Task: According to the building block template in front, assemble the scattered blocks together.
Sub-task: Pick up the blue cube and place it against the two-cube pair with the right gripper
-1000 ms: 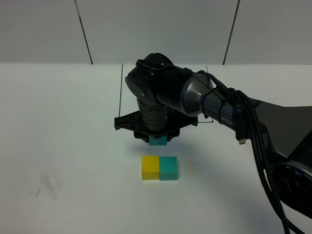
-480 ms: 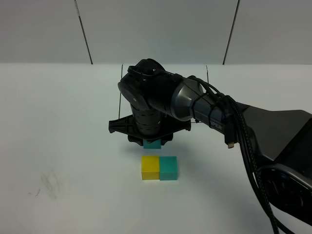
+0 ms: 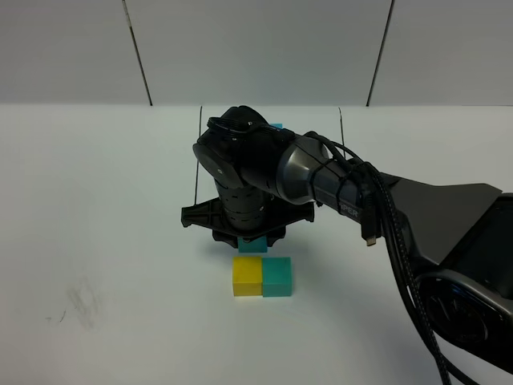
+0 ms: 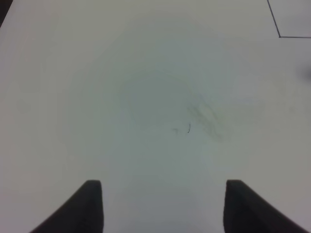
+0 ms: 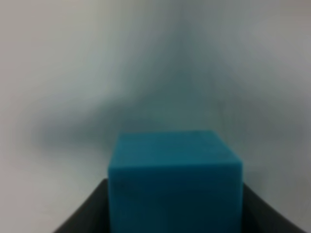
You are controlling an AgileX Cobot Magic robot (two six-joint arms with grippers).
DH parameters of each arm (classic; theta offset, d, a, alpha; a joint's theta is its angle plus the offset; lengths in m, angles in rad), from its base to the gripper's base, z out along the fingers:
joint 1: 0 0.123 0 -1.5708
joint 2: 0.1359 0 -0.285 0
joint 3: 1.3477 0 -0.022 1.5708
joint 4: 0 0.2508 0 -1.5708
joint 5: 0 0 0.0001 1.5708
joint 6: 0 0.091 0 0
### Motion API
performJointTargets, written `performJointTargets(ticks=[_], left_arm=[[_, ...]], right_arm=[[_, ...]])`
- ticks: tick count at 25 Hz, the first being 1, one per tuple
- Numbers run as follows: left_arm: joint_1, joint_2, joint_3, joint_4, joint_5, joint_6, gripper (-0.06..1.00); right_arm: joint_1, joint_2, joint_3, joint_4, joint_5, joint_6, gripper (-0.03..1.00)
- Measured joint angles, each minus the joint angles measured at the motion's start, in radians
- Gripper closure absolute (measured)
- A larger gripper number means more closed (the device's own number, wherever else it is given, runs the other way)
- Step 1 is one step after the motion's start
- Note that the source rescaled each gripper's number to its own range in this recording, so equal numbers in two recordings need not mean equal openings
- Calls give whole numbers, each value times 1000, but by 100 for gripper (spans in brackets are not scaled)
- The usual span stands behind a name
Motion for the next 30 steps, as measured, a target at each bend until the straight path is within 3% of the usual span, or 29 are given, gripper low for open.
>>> performJointTargets(ticks=[30], left_arm=[[0, 0, 0, 0, 0, 0, 74]], right_arm=[[11, 71, 0, 29, -23, 6, 96]])
